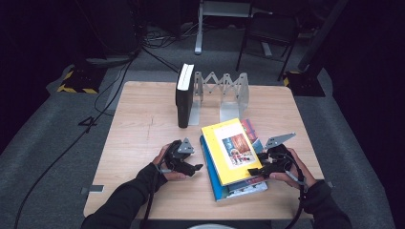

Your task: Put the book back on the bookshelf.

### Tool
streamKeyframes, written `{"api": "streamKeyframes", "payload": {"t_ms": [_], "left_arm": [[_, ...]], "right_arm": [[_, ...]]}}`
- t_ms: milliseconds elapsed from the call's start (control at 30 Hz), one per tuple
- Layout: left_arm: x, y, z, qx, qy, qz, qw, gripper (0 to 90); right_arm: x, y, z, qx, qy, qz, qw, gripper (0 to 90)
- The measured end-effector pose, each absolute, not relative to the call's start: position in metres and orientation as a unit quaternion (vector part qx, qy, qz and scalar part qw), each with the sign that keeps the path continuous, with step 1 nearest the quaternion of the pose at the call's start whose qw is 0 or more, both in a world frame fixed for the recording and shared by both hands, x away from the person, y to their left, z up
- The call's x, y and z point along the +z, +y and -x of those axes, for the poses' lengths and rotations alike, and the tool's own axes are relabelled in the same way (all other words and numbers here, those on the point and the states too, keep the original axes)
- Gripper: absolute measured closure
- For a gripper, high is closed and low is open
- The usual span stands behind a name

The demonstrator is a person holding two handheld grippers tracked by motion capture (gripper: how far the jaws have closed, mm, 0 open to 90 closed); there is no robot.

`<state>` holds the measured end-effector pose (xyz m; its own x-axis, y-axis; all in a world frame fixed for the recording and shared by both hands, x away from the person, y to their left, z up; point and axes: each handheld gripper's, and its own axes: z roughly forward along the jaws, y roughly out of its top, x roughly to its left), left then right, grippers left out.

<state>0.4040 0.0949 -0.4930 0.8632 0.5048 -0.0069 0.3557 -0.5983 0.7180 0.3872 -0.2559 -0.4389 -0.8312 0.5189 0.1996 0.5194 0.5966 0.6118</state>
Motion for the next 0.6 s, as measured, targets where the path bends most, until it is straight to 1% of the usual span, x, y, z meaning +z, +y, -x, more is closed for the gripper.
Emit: {"api": "streamKeyframes", "payload": {"t_ms": [100, 133, 167, 200, 333, 400, 433, 600], "left_arm": [[-0.497, 0.089, -0.416, 0.103, 0.250, -0.888, 0.373, 21.8], [-0.498, 0.089, -0.418, 0.103, 0.250, -0.888, 0.372, 20.5], [-0.499, 0.090, -0.422, 0.115, 0.254, -0.886, 0.370, 17.2], [-0.499, 0.090, -0.422, 0.115, 0.254, -0.886, 0.370, 22.9], [-0.495, 0.097, -0.433, 0.095, 0.283, -0.868, 0.396, 23.3], [-0.492, 0.095, -0.436, 0.108, 0.281, -0.864, 0.403, 24.5], [-0.491, 0.093, -0.438, 0.106, 0.281, -0.863, 0.405, 24.4], [-0.488, 0.092, -0.444, 0.105, 0.281, -0.856, 0.421, 21.3]], "right_arm": [[-0.439, -0.256, -0.388, -0.345, -0.894, 0.287, 0.000, 21.2], [-0.440, -0.257, -0.388, -0.349, -0.892, 0.288, 0.000, 21.4], [-0.440, -0.257, -0.387, -0.349, -0.892, 0.287, -0.001, 21.5], [-0.440, -0.257, -0.387, -0.349, -0.892, 0.287, -0.001, 21.5], [-0.440, -0.257, -0.387, -0.354, -0.892, 0.281, -0.007, 21.4], [-0.441, -0.257, -0.387, -0.357, -0.891, 0.281, -0.008, 21.5], [-0.441, -0.257, -0.387, -0.359, -0.890, 0.280, -0.010, 21.8], [-0.441, -0.259, -0.387, -0.370, -0.886, 0.279, -0.014, 25.4]]}}
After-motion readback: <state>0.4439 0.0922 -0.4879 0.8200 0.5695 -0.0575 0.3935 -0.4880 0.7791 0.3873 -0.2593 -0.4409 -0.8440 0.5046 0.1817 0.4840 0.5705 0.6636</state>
